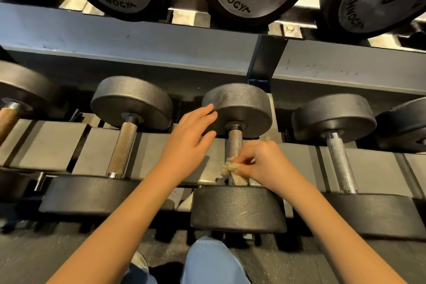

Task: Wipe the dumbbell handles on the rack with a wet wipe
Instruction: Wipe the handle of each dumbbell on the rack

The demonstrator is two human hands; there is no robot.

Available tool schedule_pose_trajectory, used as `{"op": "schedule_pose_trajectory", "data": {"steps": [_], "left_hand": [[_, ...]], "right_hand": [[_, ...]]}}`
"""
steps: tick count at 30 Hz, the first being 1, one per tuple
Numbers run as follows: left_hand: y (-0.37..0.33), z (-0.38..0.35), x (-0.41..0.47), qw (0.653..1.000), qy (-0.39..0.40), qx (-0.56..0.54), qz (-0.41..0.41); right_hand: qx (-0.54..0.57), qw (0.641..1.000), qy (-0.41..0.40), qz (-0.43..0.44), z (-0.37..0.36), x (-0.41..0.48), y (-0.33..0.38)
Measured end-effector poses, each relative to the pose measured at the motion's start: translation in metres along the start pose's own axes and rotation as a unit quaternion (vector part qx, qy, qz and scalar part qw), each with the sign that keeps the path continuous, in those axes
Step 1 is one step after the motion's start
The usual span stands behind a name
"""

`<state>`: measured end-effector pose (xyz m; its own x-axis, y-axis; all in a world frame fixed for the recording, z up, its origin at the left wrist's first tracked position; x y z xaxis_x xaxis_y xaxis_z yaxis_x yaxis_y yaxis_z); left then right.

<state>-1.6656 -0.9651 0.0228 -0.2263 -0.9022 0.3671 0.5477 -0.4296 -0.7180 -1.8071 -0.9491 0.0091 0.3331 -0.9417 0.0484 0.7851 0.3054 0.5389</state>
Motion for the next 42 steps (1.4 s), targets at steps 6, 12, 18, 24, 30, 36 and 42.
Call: {"op": "schedule_pose_trajectory", "data": {"steps": [6,12,18,24,30,36,42], "left_hand": [[-0.008,-0.024,-0.029,0.967,0.050,-0.229,0.097],[-0.008,-0.028,-0.023,0.955,-0.012,-0.262,0.136],[0.004,-0.020,0.001,0.979,-0.065,-0.125,0.147],[0.004,-0.045,0.004,0.983,0.038,-0.052,0.172],[0.012,-0.051,-0.014,0.968,0.088,-0.086,0.220],[-0.001,-0.032,0.022,0.978,-0.070,-0.089,0.174],[0.003,-0.047,0.001,0.979,0.051,-0.033,0.194]], "right_hand": [[0.228,0.953,-0.135,-0.149,0.017,-0.012,-0.026],[0.328,0.924,-0.107,-0.167,0.002,-0.023,-0.016],[0.196,0.954,-0.127,-0.188,-0.002,-0.053,-0.016],[0.201,0.949,-0.165,-0.177,0.006,-0.056,-0.011],[0.200,0.945,-0.197,-0.170,0.013,-0.060,-0.010],[0.207,0.940,-0.200,-0.182,0.012,-0.060,-0.011],[0.167,0.949,-0.179,-0.200,0.009,-0.059,-0.014]]}}
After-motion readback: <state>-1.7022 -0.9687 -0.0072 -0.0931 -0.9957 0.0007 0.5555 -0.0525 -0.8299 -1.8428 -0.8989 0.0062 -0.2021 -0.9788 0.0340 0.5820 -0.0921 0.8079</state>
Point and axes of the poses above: each hand's wrist, its own x-axis towards the middle knuckle, its own z-axis out of the back of the hand, y = z × x, the point moved 9 cm from there along x, towards the middle knuckle, and after that the axes turned 6 degrees about -x, right-handed, at the moved point
